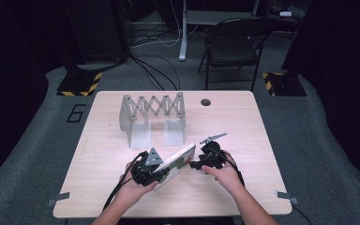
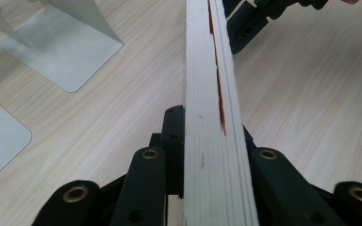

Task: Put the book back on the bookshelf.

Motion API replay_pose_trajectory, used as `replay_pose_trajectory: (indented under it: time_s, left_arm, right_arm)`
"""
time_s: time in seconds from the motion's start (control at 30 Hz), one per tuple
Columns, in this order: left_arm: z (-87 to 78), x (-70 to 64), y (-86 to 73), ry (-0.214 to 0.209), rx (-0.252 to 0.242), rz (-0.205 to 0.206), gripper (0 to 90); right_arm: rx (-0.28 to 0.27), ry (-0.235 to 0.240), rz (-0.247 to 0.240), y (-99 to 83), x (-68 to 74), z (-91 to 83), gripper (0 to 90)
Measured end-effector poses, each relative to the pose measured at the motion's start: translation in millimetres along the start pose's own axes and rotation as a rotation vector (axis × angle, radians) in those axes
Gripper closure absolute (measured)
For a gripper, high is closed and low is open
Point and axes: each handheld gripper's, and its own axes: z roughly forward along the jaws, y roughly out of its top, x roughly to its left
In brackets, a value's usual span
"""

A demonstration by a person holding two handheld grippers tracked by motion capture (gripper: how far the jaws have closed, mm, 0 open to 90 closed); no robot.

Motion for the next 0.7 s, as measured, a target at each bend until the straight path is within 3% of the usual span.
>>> replay_pose_trajectory:
  time_s: [0.3, 0.63, 0.7]
  left_arm:
    - [-8.7, 8.1, -2.3, 0.010, -0.022, -0.023, 75.7]
    - [-21.6, 22.2, -7.4, 0.063, -0.051, -0.065, 75.7]
    - [-25.1, 26.4, -9.0, 0.074, -0.052, -0.072, 75.7]
  right_arm:
    - [0.014, 0.000, 0.011, -1.7, -3.1, 1.2, 40.7]
    - [0.005, -0.005, 0.008, -2.9, -7.5, 2.2, 40.7]
    - [0.012, -0.002, 0.026, -3.0, -6.7, 2.0, 40.7]
